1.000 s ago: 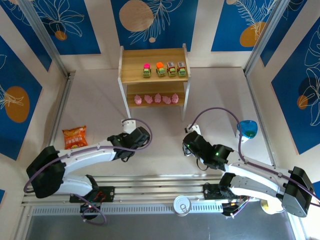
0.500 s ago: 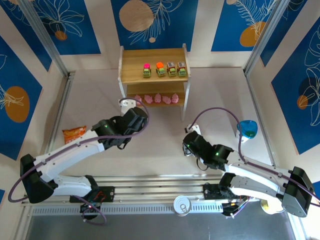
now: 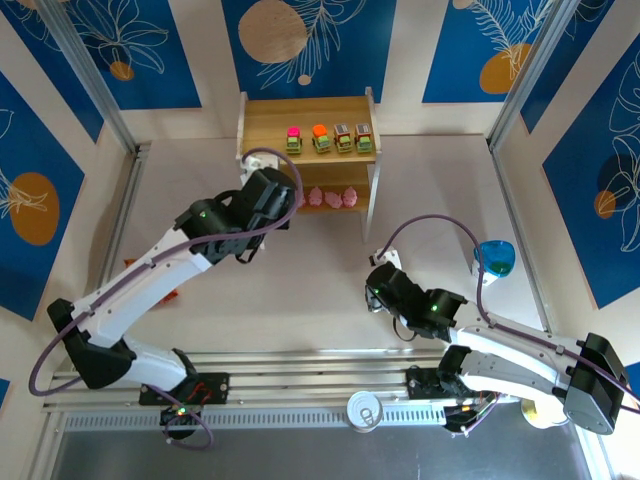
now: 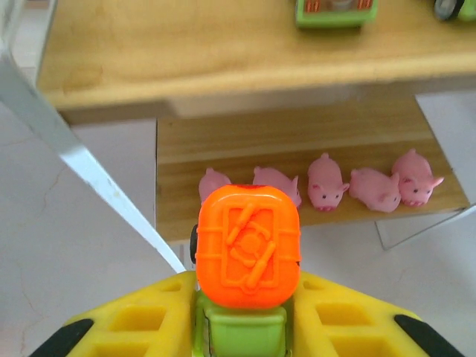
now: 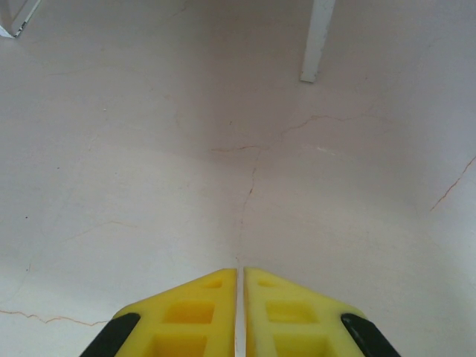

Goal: Place and organize the plastic toys onto the shelf

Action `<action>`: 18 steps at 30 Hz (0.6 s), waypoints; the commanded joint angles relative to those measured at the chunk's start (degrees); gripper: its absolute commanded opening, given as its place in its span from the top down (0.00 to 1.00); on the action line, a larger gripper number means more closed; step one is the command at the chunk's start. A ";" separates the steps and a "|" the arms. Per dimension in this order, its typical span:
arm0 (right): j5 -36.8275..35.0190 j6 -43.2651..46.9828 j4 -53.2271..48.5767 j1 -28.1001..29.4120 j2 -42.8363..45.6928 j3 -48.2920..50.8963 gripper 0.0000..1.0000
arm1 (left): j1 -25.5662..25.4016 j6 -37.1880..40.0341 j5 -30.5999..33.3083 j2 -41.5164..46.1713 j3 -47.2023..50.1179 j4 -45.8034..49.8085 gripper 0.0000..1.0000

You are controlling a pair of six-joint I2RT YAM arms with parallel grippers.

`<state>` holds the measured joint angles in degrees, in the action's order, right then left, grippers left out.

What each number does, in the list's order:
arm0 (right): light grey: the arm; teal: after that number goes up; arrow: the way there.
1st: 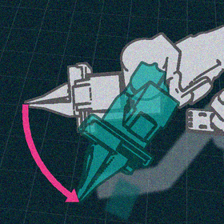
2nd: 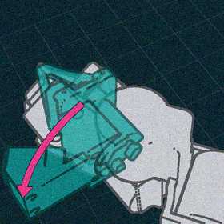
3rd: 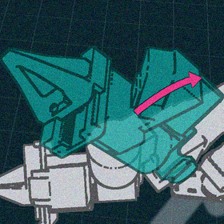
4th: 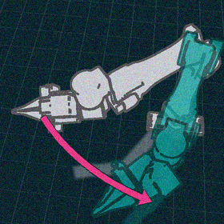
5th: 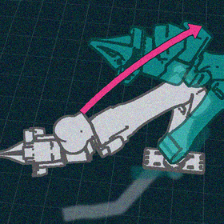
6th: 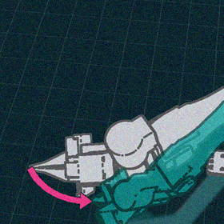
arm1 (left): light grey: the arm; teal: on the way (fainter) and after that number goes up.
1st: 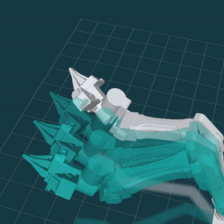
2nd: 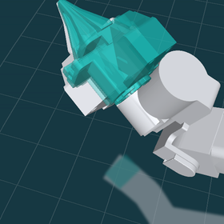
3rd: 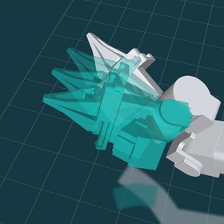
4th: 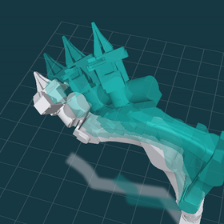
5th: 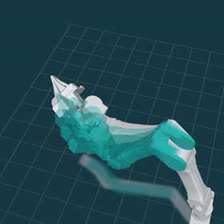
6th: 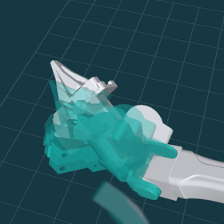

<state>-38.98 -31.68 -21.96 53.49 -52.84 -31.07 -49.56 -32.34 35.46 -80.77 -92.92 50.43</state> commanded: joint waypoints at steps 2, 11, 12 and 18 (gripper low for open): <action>-1.01 -0.92 -0.25 -0.05 0.14 -0.35 0.89 | 2.23 4.07 -2.07 -2.43 -7.63 3.29 0.70; -0.96 -0.75 -0.03 -0.06 -0.46 -0.51 0.89 | 7.06 7.07 -5.98 -8.26 -18.66 5.09 0.70; -0.99 -0.76 -0.01 -0.06 -0.54 -0.54 0.89 | 7.63 7.28 -6.48 -9.02 -19.92 5.39 0.70; -0.88 -0.75 0.07 -0.07 -0.69 -0.61 0.89 | 10.76 8.76 -8.11 -12.68 -24.81 6.06 0.70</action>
<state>-38.98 -31.68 -22.09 53.49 -53.49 -31.07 -40.21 -25.50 29.04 -92.38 -115.20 55.00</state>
